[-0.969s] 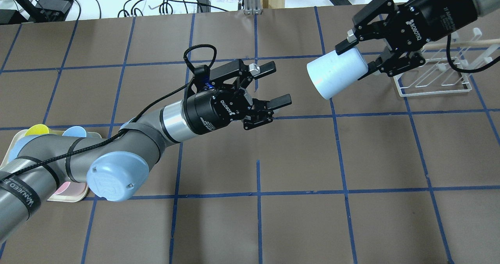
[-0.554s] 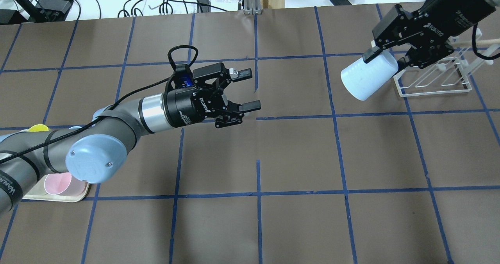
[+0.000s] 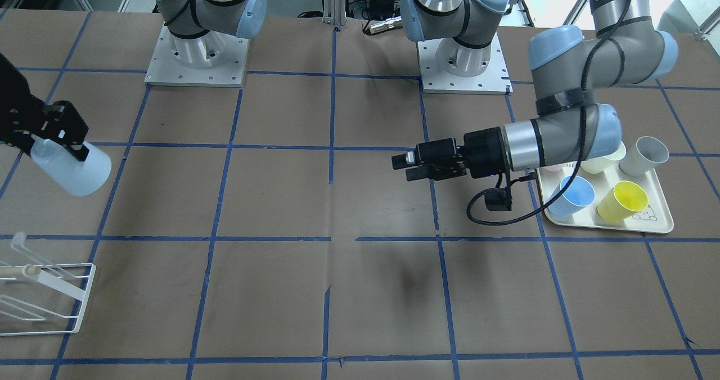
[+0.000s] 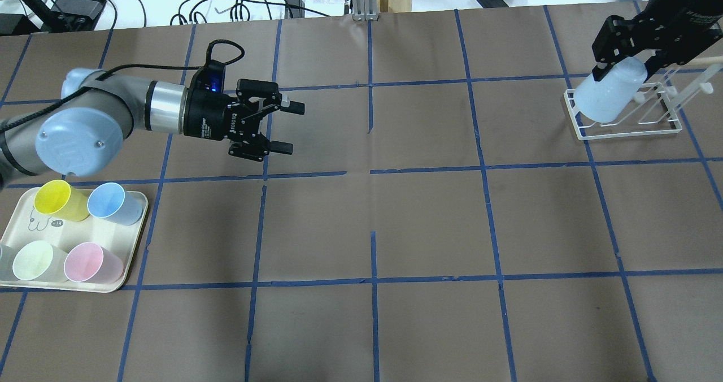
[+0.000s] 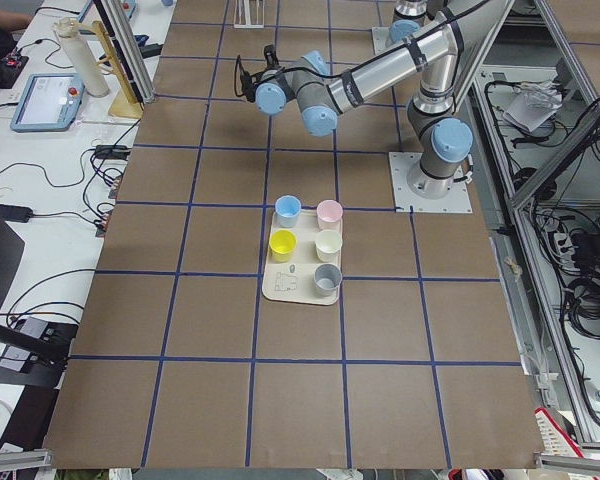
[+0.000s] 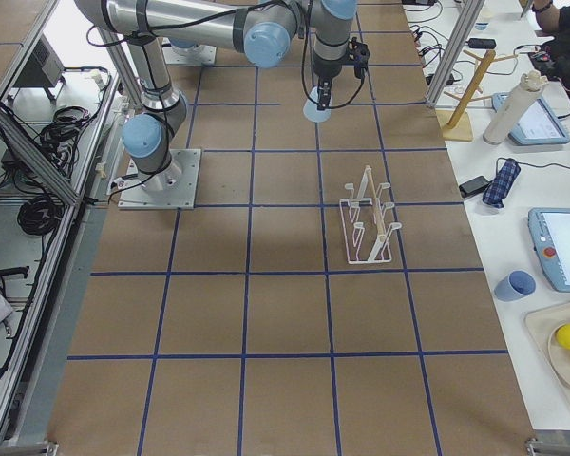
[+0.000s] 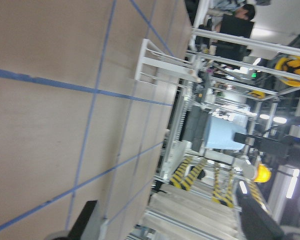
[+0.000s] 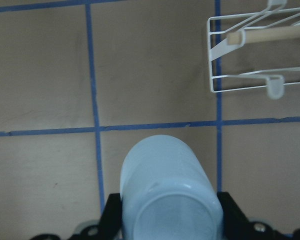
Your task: Transfer IKEA cup to right arm and place on rack
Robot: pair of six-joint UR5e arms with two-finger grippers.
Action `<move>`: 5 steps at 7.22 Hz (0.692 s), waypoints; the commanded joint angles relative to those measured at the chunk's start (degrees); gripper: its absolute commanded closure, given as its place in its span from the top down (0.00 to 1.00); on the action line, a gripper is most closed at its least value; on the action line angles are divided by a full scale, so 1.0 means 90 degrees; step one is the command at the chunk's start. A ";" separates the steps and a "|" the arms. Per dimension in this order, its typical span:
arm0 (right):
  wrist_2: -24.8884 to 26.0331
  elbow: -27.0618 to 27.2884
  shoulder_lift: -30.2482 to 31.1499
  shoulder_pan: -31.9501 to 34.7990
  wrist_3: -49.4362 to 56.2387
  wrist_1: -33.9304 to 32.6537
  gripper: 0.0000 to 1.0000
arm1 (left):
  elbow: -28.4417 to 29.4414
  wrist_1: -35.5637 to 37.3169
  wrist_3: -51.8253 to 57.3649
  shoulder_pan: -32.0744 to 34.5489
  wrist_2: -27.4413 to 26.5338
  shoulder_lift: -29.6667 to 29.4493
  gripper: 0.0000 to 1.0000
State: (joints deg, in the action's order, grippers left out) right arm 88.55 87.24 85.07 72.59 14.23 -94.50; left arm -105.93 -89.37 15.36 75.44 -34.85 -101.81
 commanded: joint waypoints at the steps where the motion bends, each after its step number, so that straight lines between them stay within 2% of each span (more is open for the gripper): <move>1: 0.0385 0.0052 -0.0377 -0.0524 0.0253 -0.0805 0.25 | 0.1294 -0.0002 -0.0308 -0.0490 -0.2765 -0.0289 1.00; 2: 0.0328 0.0053 -0.0611 -0.0856 0.0583 -0.1253 0.25 | 0.2103 -0.0002 -0.0368 -0.0182 -0.4518 -0.0329 1.00; 3: 0.0288 0.0053 -0.0720 -0.0907 0.0906 -0.1461 0.25 | 0.2604 -0.0079 -0.0398 0.0537 -0.5609 -0.0136 1.00; 5: 0.0288 0.0121 -0.0858 -0.0888 0.1035 -0.1695 0.25 | 0.2873 -0.0285 -0.1175 0.1701 -0.6942 0.0468 1.00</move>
State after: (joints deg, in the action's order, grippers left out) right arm 91.19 88.01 78.15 64.69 22.32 -107.78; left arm -81.88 -90.99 9.03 84.46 -89.15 -101.05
